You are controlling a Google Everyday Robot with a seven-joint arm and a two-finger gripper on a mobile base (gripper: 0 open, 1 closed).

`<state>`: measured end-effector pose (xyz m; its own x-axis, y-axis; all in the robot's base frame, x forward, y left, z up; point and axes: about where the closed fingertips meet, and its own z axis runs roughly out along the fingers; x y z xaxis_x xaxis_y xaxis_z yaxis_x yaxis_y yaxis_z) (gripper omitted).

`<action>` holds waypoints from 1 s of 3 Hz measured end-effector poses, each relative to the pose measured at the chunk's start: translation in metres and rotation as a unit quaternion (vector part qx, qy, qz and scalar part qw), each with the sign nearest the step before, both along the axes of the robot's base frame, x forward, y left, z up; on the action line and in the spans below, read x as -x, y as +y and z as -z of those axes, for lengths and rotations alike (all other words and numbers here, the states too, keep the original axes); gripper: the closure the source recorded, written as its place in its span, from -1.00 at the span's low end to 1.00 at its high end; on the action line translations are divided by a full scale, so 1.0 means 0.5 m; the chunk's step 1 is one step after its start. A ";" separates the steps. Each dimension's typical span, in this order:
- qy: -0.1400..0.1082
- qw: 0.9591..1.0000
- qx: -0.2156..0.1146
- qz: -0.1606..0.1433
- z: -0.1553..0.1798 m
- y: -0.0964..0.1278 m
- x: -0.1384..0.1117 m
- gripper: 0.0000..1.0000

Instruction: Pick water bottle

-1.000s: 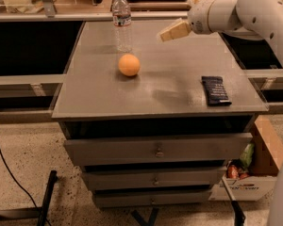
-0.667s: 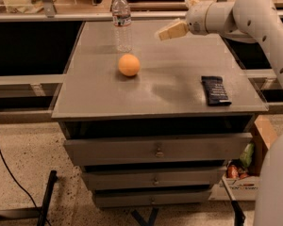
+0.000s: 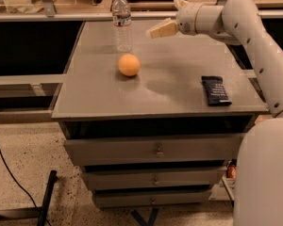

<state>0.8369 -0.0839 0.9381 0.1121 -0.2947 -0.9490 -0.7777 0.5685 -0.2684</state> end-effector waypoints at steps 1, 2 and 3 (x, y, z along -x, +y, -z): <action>0.006 1.000 0.003 -0.011 0.016 0.027 -0.019 -1.00; 0.014 1.000 0.002 -0.016 0.032 0.043 -0.039 -1.00; 0.019 1.000 0.000 -0.022 0.045 0.059 -0.058 -1.00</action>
Offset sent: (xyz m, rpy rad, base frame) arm 0.0370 0.0203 -0.0198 -0.0004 0.0445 0.0333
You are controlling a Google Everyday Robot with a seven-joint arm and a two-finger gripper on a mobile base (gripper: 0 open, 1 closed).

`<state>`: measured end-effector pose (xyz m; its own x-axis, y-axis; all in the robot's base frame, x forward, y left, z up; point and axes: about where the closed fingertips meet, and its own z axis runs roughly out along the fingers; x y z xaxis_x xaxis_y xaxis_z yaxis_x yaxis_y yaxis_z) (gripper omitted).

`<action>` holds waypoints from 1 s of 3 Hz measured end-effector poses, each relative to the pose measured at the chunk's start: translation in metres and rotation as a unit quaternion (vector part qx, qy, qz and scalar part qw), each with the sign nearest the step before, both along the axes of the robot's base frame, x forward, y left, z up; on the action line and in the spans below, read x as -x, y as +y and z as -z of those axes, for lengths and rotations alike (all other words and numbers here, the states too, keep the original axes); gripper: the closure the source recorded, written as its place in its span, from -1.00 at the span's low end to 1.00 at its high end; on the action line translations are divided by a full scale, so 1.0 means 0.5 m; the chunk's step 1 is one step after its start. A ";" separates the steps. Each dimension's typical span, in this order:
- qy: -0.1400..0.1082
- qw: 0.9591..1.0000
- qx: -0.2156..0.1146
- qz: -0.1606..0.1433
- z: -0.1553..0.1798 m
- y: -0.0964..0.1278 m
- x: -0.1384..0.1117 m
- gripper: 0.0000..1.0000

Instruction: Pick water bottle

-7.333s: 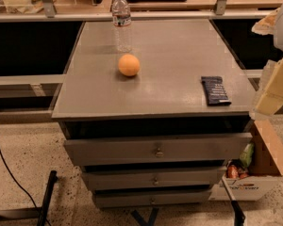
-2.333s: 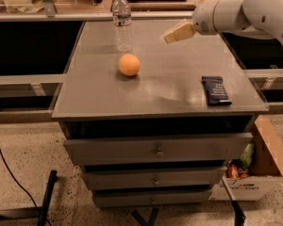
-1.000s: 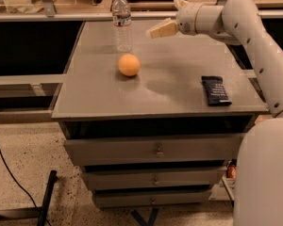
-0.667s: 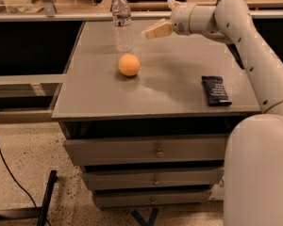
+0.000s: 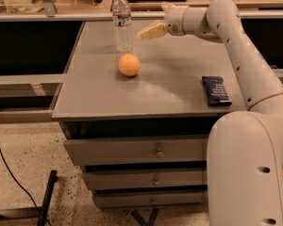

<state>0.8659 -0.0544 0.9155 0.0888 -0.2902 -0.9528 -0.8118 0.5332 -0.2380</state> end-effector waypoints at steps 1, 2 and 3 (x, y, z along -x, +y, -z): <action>0.004 1.000 0.002 -0.003 0.011 0.013 -0.016 -1.00; 0.006 1.000 -0.006 -0.016 0.011 0.041 -0.022 -1.00; 0.010 0.999 -0.022 -0.037 0.007 0.073 -0.015 -1.00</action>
Offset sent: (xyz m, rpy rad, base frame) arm 0.0222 0.0264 0.0016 0.0336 0.0106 0.0573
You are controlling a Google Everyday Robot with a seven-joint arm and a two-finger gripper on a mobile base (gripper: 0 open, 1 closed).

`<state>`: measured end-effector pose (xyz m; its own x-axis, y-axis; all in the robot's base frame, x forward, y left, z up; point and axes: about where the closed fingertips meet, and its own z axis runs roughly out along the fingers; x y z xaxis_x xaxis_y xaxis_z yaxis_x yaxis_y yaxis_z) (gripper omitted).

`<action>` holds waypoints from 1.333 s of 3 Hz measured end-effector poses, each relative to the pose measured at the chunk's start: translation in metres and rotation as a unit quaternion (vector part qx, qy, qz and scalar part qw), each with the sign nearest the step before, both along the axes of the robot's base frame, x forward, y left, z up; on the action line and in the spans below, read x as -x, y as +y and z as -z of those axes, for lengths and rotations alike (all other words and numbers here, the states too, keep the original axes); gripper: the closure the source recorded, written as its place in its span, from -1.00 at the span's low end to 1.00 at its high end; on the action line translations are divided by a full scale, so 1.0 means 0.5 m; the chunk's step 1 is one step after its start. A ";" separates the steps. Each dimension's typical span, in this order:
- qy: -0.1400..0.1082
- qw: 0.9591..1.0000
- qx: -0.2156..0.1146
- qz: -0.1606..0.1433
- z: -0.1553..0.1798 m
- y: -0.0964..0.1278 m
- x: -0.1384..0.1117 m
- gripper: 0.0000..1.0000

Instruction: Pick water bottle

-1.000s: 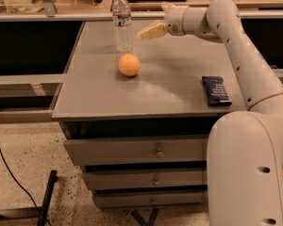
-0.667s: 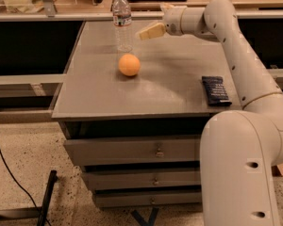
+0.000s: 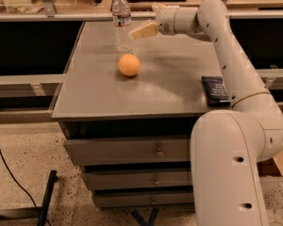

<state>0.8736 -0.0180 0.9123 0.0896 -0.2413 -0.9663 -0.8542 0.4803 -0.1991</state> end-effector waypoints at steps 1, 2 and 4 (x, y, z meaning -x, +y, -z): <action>0.006 1.000 -0.008 -0.023 -0.012 0.032 0.017 -1.00; 0.019 0.999 -0.005 -0.036 -0.012 0.065 0.024 -1.00; 0.022 0.999 -0.017 -0.044 -0.001 0.100 0.016 -1.00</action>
Offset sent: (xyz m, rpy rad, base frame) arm -0.0137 0.0280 0.0118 0.0118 0.0478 0.0680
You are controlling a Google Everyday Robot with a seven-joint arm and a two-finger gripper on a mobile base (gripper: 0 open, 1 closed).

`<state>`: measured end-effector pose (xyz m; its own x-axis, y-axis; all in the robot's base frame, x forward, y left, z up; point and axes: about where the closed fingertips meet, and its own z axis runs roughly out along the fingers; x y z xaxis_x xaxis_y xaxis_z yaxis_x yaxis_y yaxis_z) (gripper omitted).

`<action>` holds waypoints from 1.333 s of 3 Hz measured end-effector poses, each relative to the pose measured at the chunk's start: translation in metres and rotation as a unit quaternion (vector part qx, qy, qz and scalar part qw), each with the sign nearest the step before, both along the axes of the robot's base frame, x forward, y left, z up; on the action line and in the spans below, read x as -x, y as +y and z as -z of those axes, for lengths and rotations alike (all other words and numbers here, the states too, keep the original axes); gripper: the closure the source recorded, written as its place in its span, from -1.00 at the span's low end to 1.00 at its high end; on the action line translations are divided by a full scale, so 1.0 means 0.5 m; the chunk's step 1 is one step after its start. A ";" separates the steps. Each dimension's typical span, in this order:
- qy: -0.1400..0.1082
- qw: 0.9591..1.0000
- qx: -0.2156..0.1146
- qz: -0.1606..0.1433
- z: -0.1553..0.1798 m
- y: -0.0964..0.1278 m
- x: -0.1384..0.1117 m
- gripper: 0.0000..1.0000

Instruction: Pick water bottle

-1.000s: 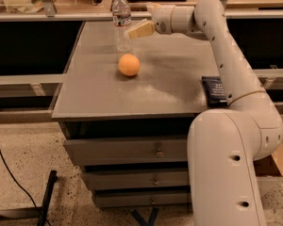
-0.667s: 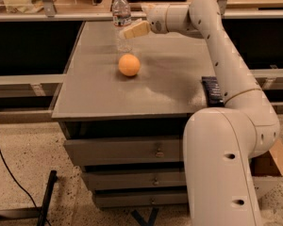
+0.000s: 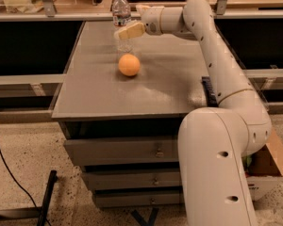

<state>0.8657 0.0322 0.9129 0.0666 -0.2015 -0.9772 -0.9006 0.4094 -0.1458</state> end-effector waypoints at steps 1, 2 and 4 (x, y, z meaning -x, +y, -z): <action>0.000 1.000 -0.004 -0.001 0.003 0.014 -0.006 -1.00; 0.004 1.000 -0.005 -0.001 0.008 0.022 -0.011 -0.63; 0.015 1.000 -0.003 0.002 0.009 0.025 -0.011 0.30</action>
Offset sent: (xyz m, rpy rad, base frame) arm 0.0116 0.0068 -0.0034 0.0097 0.0116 -0.0109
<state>0.8714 0.0446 0.9085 0.0375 -0.1951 -0.9801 -0.9030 0.4134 -0.1168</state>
